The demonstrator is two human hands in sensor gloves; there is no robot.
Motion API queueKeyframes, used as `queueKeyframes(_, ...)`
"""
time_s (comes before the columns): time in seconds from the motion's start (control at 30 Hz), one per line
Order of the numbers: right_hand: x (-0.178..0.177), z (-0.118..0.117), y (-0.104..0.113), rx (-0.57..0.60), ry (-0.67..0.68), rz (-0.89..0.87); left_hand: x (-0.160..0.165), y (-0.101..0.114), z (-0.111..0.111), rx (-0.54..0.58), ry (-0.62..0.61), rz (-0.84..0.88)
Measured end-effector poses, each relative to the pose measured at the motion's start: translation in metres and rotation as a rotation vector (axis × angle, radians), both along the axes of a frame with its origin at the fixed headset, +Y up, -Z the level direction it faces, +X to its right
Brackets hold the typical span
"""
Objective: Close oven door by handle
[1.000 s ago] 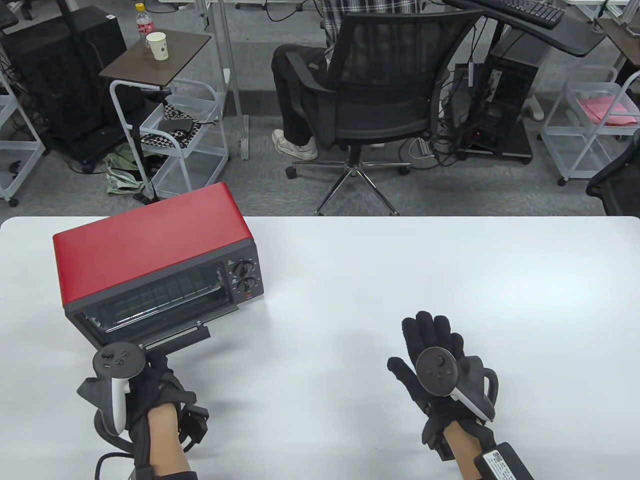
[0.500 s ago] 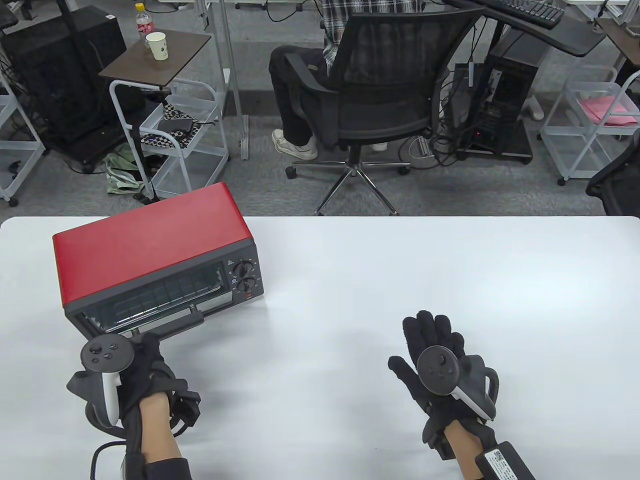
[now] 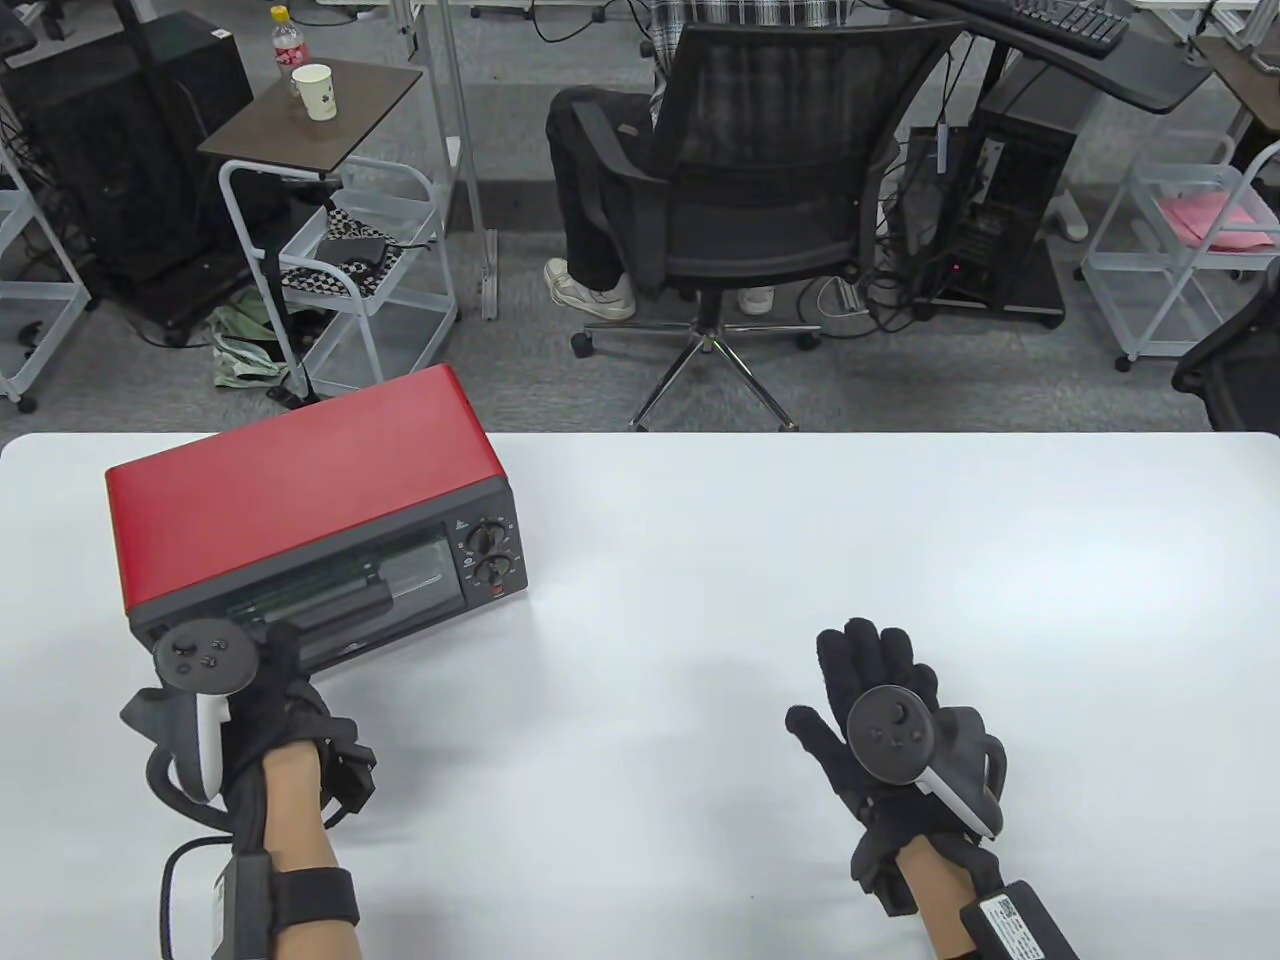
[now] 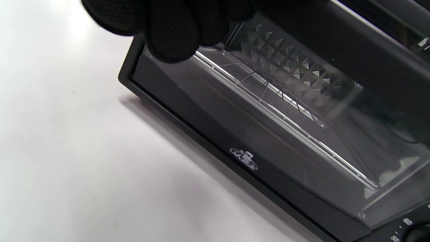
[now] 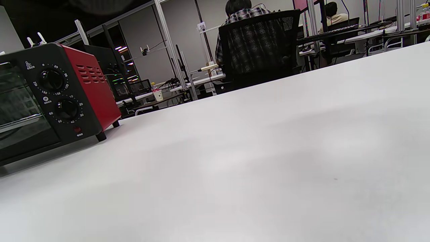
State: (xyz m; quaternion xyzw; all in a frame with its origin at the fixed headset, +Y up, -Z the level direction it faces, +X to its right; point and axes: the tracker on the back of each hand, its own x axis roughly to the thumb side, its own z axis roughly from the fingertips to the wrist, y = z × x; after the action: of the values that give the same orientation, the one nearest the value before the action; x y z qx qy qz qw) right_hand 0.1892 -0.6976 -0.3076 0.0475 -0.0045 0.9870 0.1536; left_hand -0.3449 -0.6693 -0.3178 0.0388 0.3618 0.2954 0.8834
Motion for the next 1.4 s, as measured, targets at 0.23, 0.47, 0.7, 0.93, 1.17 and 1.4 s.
queueKeyframes(0.23, -0.002, 0.0, -0.001, -0.008, 0.005, 0.005, -0.004, 0.001, -0.007, 0.008, 0.001, -0.016)
queueKeyframes(0.47, -0.002, 0.0, -0.002, -0.013, 0.004, 0.009, -0.002, 0.001, -0.008, 0.004, -0.001, -0.075)
queueKeyframes(0.7, -0.002, 0.002, 0.004, 0.012, 0.007, -0.002, 0.0, -0.014, 0.004, 0.009, -0.02, -0.116)
queueKeyframes(0.93, -0.006, 0.005, 0.012, 0.041, 0.023, -0.001, 0.015, -0.012, 0.012, -0.049, -0.145, -0.18)
queueKeyframes(1.17, -0.008, 0.008, 0.013, 0.048, 0.025, 0.012, 0.074, 0.016, 0.009, 0.073, -0.309, -0.241)
queueKeyframes(1.4, -0.01, 0.008, 0.012, 0.057, 0.041, 0.006, 0.152, 0.025, 0.006, 0.134, -0.518, -0.365)
